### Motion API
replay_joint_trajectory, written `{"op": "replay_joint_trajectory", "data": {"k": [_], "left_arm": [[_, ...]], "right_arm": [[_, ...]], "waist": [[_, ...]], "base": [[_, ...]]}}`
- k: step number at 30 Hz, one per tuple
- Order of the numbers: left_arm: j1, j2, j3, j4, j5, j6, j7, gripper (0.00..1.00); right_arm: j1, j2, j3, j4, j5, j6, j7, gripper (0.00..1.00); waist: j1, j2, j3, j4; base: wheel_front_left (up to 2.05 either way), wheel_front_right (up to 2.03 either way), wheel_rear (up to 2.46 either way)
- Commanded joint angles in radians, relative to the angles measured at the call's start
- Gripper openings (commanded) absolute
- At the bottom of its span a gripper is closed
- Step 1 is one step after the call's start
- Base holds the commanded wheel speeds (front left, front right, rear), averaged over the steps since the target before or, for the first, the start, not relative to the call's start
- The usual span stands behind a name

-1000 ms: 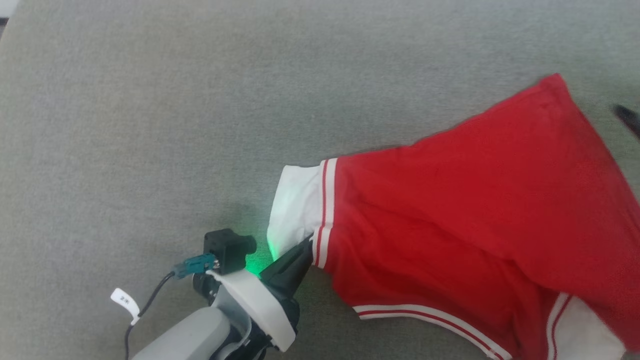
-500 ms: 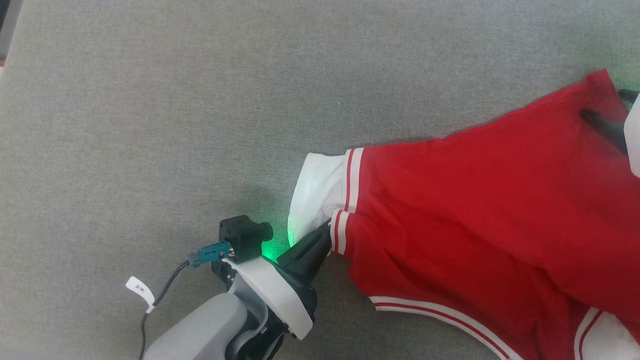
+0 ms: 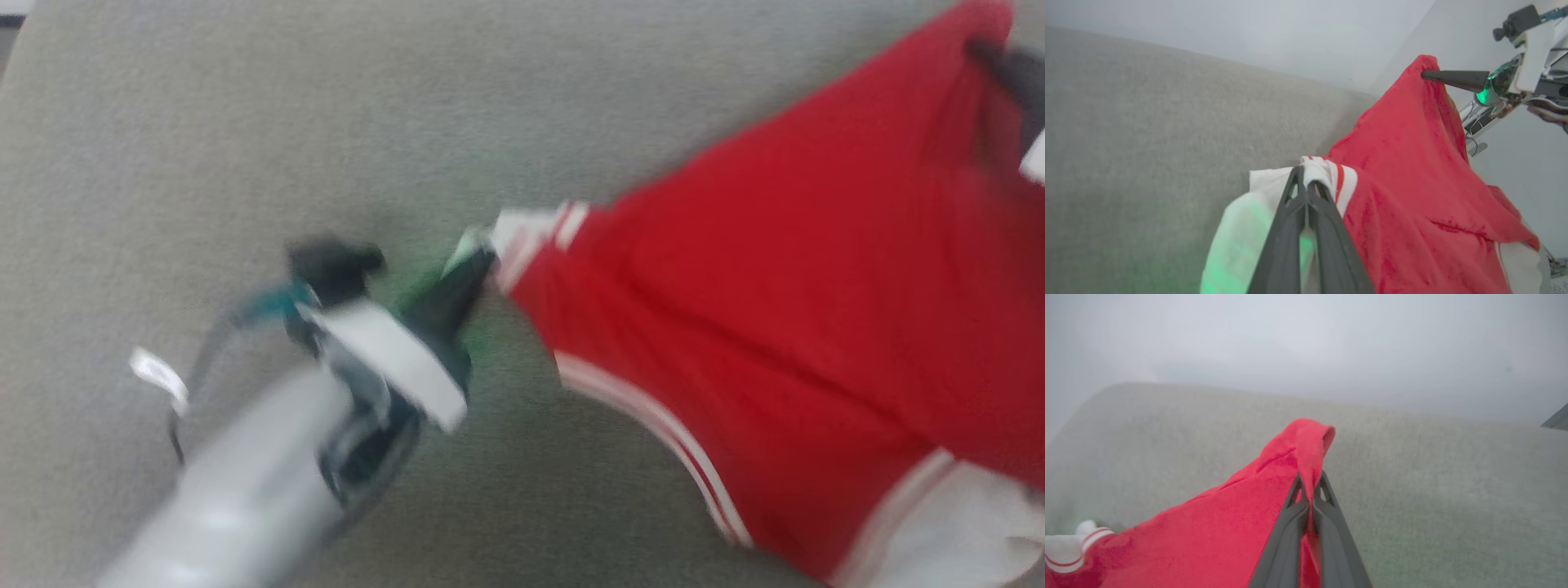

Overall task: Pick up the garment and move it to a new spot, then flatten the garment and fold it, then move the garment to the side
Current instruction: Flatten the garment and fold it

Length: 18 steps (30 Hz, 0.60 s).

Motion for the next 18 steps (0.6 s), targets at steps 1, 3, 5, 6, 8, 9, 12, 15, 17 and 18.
{"op": "replay_joint_trajectory", "data": {"k": [1, 3, 5, 6, 8, 9, 12, 15, 17, 18], "left_arm": [[-0.048, 0.003, 0.023, 0.0, -0.028, -0.003, -0.001, 0.0], [-0.115, 0.006, 0.053, 0.017, -0.07, -0.003, 0.01, 0.0], [-0.195, 0.008, 0.087, 0.042, -0.118, -0.003, 0.022, 0.0], [-0.238, 0.008, 0.107, 0.057, -0.136, -0.003, 0.03, 0.0], [-0.336, -0.001, 0.148, 0.092, -0.179, -0.003, 0.038, 0.0], [-0.385, -0.006, 0.172, 0.12, -0.192, -0.003, 0.044, 0.0], [-0.556, -0.041, 0.261, 0.217, -0.257, -0.001, 0.037, 0.0], [-0.722, -0.067, 0.334, 0.311, -0.292, -0.001, 0.025, 0.0], [-0.868, -0.076, 0.36, 0.389, -0.277, -0.001, 0.018, 0.0], [-0.903, -0.076, 0.358, 0.409, -0.273, -0.002, 0.019, 0.0]], "right_arm": [[-0.019, 0.015, -0.018, 0.015, 0.018, -0.001, -0.033, 0.0], [-0.059, 0.024, -0.057, 0.046, 0.042, -0.001, -0.086, 0.0], [-0.093, 0.051, -0.092, 0.086, 0.059, -0.001, -0.138, 0.0], [-0.113, 0.067, -0.104, 0.106, 0.066, -0.001, -0.155, 0.0], [-0.174, 0.085, -0.134, 0.158, 0.075, -0.001, -0.185, 0.0], [-0.201, 0.095, -0.145, 0.183, 0.074, -0.001, -0.203, 0.0], [-0.293, 0.123, -0.172, 0.258, 0.056, -0.001, -0.259, 0.0], [-0.394, 0.155, -0.2, 0.32, 0.041, -0.002, -0.328, 0.0], [-0.483, 0.189, -0.223, 0.363, 0.036, -0.002, -0.392, 0.0], [-0.503, 0.2, -0.23, 0.374, 0.038, -0.002, -0.41, 0.0]], "waist": [[0.0, 0.0, -0.018, -0.025], [0.0, 0.0, -0.017, -0.039], [0.0, 0.0, -0.013, -0.058], [0.0, 0.0, -0.009, -0.071], [0.0, 0.0, 0.005, -0.09], [0.0, 0.0, 0.011, -0.098], [0.0, 0.0, 0.027, -0.116], [0.0, 0.0, 0.035, -0.14], [0.0, 0.0, 0.041, -0.162], [0.0, 0.0, 0.038, -0.17]], "base": [[0.0, 0.0, 0.0], [0.0, 0.0, 0.0], [0.0, 0.0, 0.0], [0.0, 0.0, 0.0], [0.0, 0.0, 0.0], [0.0, 0.0, 0.0], [0.0, 0.0, 0.0], [0.0, 0.0, 0.0], [0.0, 0.0, 0.0], [0.0, 0.0, 0.0]]}}
